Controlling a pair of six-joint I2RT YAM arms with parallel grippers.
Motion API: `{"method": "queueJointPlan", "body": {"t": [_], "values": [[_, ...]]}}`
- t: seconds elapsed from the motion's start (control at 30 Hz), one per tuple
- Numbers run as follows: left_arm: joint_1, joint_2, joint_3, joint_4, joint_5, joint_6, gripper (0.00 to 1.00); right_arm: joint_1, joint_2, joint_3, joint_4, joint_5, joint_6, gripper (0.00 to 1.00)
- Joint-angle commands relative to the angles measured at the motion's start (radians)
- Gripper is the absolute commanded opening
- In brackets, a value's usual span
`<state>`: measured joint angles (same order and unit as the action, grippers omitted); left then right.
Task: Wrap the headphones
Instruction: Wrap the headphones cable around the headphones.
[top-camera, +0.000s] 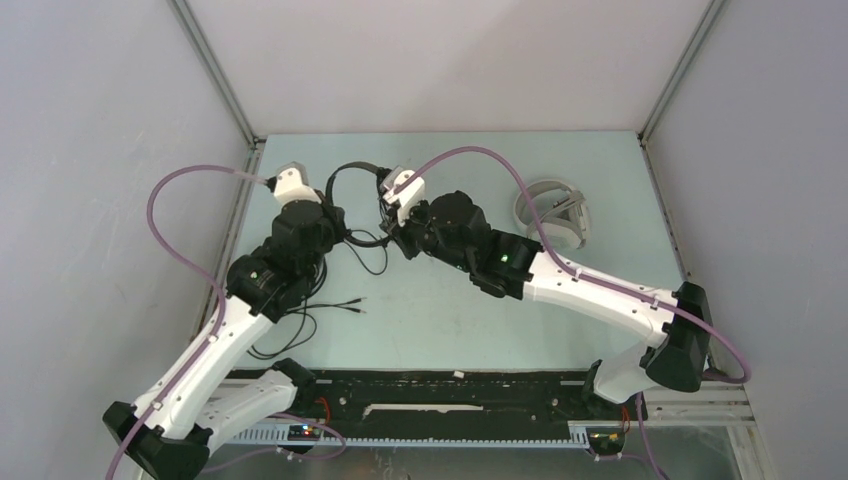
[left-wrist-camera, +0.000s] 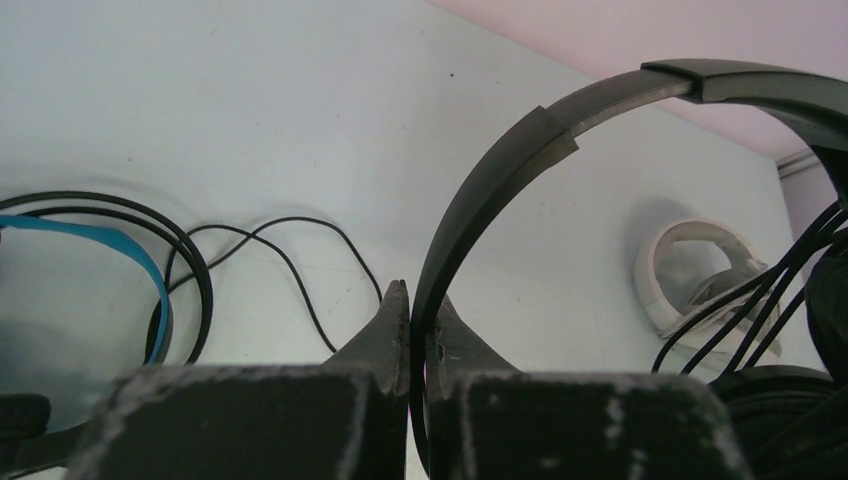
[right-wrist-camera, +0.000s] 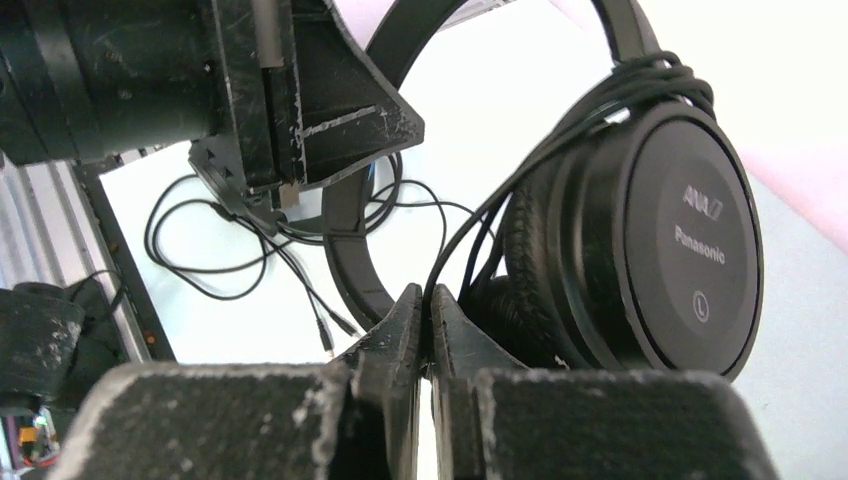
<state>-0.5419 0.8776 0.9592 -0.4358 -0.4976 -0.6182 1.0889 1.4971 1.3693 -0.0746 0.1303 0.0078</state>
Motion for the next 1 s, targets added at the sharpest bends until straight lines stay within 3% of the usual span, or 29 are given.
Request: {"method": "queueJointPlan", "body": {"t": [0.0,0.5,0.97], "values": [[0.004,0.014,0.117,0.061,-0.015,0.096,0.0,-0.011,-0.043,-0.006,-0.057,-0.008,-0.12,0.07],[0.007,0.075,0.18,0.06,0.014,0.214,0.0,-0.014,-0.039,0.008,-0.182,-0.053,-0.288,0.09],[0.016,0.1,0.193,0.059,0.03,0.283,0.0,0.0,0.019,0.066,-0.296,-0.069,-0.338,0.13]]}}
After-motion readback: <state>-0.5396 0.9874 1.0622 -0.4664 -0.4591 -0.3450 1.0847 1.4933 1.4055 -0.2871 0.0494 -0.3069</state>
